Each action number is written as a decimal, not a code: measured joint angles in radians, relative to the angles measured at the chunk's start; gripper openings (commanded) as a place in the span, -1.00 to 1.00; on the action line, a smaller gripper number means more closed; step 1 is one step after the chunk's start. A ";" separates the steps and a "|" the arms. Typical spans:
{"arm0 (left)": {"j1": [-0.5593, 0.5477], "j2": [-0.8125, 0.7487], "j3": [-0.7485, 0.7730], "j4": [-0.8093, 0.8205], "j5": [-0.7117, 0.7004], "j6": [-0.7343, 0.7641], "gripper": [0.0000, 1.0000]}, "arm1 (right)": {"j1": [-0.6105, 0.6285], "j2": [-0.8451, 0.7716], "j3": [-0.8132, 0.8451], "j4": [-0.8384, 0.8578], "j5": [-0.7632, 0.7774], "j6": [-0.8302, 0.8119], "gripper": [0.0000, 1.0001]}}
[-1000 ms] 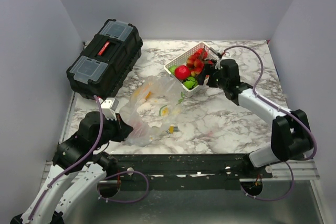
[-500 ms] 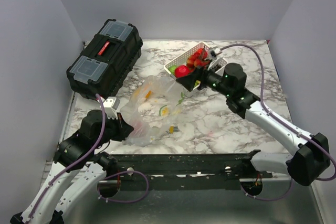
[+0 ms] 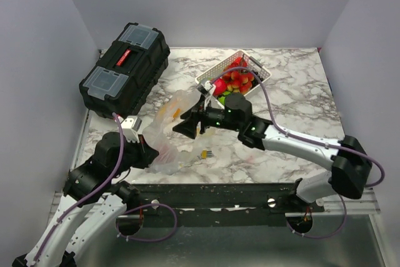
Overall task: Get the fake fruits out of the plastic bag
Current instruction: Adjust the plastic bag at the center of the board, then take out the fake fruit from the plastic bag, then place the fake fruit in the bin.
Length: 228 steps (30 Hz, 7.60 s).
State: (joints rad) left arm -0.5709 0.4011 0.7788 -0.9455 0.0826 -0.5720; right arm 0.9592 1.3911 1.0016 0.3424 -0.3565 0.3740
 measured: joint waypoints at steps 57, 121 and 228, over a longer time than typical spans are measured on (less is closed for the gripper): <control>0.000 0.053 0.044 0.076 0.137 0.027 -1.00 | 0.149 0.568 0.065 0.038 0.109 -0.082 0.85; 0.048 0.006 -0.007 -0.117 0.087 0.007 -1.00 | 0.159 -0.121 -0.135 0.022 0.505 -0.253 -0.80; 0.080 0.001 0.006 -0.065 0.110 0.050 -1.00 | -0.726 0.530 0.395 -0.422 0.604 -0.114 0.99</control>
State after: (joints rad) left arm -0.4908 0.4023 0.7845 -1.0107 0.1925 -0.5224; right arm 0.2337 1.9209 1.3968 -0.0792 0.2474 0.2596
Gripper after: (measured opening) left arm 0.003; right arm 0.927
